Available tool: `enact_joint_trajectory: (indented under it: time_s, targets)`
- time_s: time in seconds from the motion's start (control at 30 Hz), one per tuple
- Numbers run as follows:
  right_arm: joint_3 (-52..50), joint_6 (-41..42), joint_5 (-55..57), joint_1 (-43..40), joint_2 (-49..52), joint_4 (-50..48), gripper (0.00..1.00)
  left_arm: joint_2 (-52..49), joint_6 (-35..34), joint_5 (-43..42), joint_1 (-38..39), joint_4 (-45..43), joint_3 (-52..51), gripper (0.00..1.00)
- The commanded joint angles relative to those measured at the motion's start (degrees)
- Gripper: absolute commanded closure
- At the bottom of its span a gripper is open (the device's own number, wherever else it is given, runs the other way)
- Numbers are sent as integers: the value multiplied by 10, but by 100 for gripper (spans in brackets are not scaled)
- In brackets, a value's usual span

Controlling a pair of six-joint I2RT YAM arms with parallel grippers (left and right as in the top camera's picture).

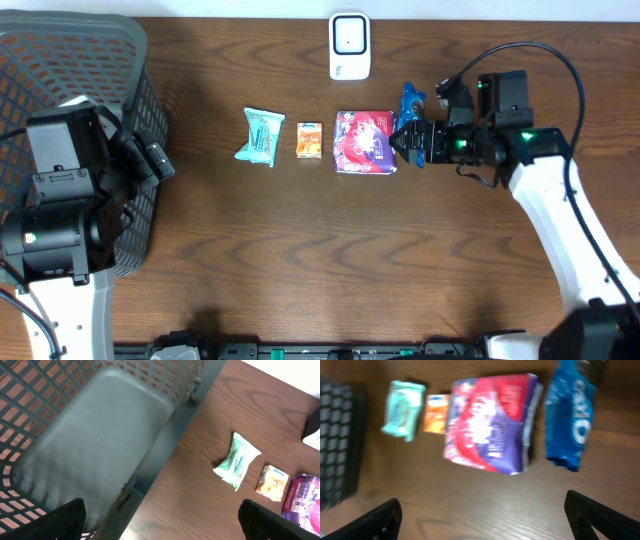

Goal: Scan the item barcode

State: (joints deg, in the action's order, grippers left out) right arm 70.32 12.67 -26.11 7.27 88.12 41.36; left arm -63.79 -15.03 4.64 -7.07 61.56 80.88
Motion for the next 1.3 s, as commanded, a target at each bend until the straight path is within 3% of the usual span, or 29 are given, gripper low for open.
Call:
enact_joint_trajectory:
  time_s: [0.0, 0.2, 0.27, 0.37, 0.47, 0.6, 0.93, 1.07, 1.27]
  targets:
    - [47, 27, 37, -22, 38, 19, 1, -2, -3, 5, -2, 2, 11, 2]
    - [222, -14, 126, -40, 143, 198, 1, -2, -3, 5, -2, 2, 11, 2]
    - [252, -14, 158, -34, 164, 217, 1, -2, -3, 5, -2, 2, 11, 2]
    - [257, -14, 155, -16, 177, 191, 1, -2, -3, 5, -3, 2, 11, 2]
    - [246, -41, 171, 0, 182, 146, 20, -2, -3, 5, -2, 2, 11, 2]
    - [229, 3, 236, 4, 189, 92, 32, -2, -3, 5, -2, 2, 11, 2]
    - [228, 19, 284, 39, 275, 12, 34, -2, -3, 5, -2, 2, 11, 2]
    - [228, 23, 297, 48, 318, -19, 47, -2, -3, 5, -2, 2, 11, 2]
    - [228, 32, 297, 48, 369, -32, 50, -2, -3, 5, -2, 2, 11, 2]
